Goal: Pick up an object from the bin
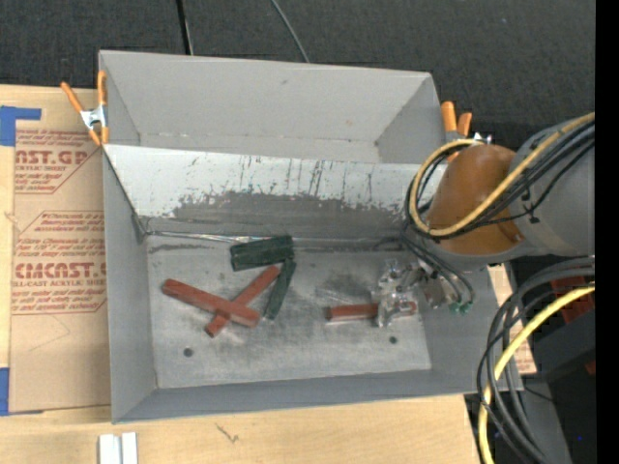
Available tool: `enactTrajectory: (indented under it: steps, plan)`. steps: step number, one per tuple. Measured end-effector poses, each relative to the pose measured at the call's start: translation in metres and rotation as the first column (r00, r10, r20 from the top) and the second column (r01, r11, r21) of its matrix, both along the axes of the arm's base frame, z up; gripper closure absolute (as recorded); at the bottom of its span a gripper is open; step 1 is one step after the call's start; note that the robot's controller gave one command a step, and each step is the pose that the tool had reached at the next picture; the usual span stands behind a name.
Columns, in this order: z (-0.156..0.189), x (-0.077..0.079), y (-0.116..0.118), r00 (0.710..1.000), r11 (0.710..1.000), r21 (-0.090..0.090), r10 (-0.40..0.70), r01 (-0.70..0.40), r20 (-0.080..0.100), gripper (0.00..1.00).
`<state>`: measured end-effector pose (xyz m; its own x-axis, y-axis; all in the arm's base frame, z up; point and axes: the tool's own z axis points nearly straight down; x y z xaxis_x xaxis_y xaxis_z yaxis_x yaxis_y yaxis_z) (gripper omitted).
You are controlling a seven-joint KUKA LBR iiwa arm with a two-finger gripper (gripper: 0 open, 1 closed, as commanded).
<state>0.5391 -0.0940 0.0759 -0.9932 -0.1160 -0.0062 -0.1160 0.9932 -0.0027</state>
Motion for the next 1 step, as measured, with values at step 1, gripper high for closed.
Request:
enactTrajectory:
  steps: [1]
  plan:
    - [0.137, -0.0139, -0.0102, 1.0, 1.0, 0.001, -0.02, 0.02, -0.004, 1.0]
